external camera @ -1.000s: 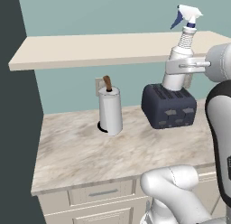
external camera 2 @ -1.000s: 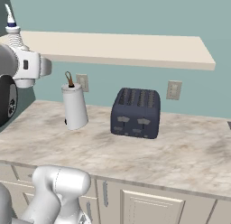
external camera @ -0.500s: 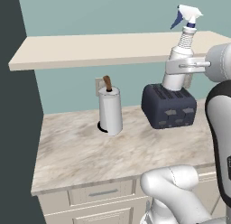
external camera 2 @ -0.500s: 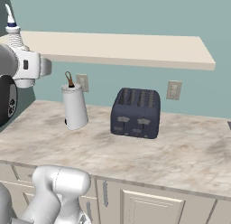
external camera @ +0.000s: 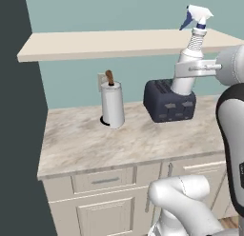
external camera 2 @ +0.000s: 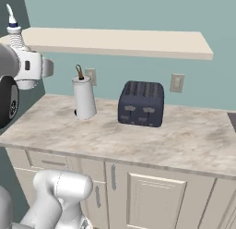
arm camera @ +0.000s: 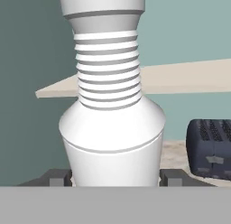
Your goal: Open the cabinet. Pick the spray and place it next to the sink. Then close the cabinet.
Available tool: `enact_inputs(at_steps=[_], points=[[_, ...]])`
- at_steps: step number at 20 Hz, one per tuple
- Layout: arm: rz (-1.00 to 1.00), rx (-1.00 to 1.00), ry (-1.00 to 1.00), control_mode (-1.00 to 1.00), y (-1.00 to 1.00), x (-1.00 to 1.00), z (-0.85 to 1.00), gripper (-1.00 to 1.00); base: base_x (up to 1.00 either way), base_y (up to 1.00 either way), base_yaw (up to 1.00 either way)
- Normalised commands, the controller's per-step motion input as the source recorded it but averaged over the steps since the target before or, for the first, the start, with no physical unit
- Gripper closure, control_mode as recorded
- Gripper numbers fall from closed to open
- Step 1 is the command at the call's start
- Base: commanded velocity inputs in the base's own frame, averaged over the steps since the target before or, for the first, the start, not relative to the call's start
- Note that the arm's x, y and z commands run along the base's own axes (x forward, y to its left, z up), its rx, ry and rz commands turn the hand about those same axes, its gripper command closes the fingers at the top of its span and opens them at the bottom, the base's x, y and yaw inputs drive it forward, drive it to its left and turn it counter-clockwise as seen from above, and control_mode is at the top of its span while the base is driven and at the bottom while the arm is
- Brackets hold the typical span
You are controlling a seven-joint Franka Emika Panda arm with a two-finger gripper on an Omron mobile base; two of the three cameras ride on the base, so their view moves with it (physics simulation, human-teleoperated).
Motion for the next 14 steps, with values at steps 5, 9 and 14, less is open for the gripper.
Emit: enact_inputs(at_steps=[5, 9, 14], points=[[0.0, 0.0, 0.0, 1.0, 0.0, 0.0, 0.0, 1.0, -0.67, -0.14, -0.02], [0.0, 0.0, 0.0, 1.0, 0.0, 0.0, 0.0, 1.0, -0.12, -0.83, -0.15], [0.0, 0.0, 0.0, 1.0, 0.0, 0.0, 0.0, 1.0, 0.0, -1.0, -0.15]])
